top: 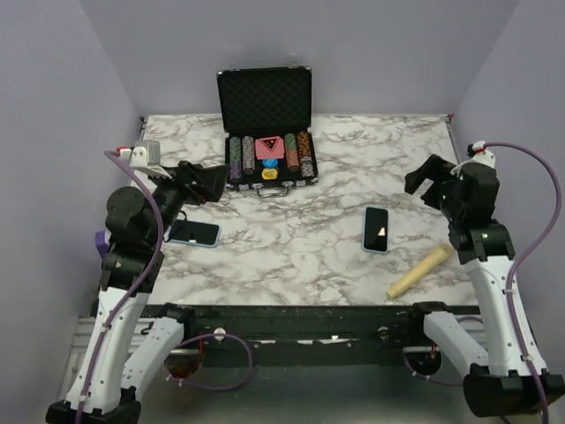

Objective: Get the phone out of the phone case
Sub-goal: Pick up the phone at the center of the board.

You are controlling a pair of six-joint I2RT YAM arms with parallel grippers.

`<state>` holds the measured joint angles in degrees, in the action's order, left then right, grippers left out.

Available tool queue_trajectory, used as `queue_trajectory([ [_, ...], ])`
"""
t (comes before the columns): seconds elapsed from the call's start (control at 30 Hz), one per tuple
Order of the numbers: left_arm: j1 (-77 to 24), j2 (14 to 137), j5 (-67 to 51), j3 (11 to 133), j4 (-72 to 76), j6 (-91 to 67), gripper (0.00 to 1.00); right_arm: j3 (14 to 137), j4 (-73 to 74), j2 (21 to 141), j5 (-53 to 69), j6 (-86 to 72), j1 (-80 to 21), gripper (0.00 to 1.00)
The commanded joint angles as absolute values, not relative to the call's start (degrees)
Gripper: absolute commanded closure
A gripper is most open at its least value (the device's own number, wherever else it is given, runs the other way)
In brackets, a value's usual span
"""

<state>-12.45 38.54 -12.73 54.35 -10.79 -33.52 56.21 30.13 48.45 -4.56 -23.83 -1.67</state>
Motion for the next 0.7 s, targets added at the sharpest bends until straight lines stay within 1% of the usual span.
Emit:
queue_trajectory([
  [0.0, -12.3, 39.1, -16.3, 56.9, -12.7, -34.2, 0.01, 59.4, 34.4, 51.2, -4.0, -23.2, -1.8, 0.0],
  [0.13, -12.6, 40.6, -18.1, 58.1, -13.2, -34.7, 0.01, 61.8, 37.4, 56.7, -3.5, -23.2, -1.7, 0.0],
  [0.4, -16.9, 45.4, -20.5, 61.1, -14.9, -34.8, 0.01, 59.5, 36.5, 62.7, -0.4, -24.3, -1.7, 0.0],
  [0.67, -25.6, 50.0, -17.1, 61.3, -15.3, -34.7, 0.01, 53.8, 31.9, 67.2, 9.8, -27.2, -1.8, 0.0],
])
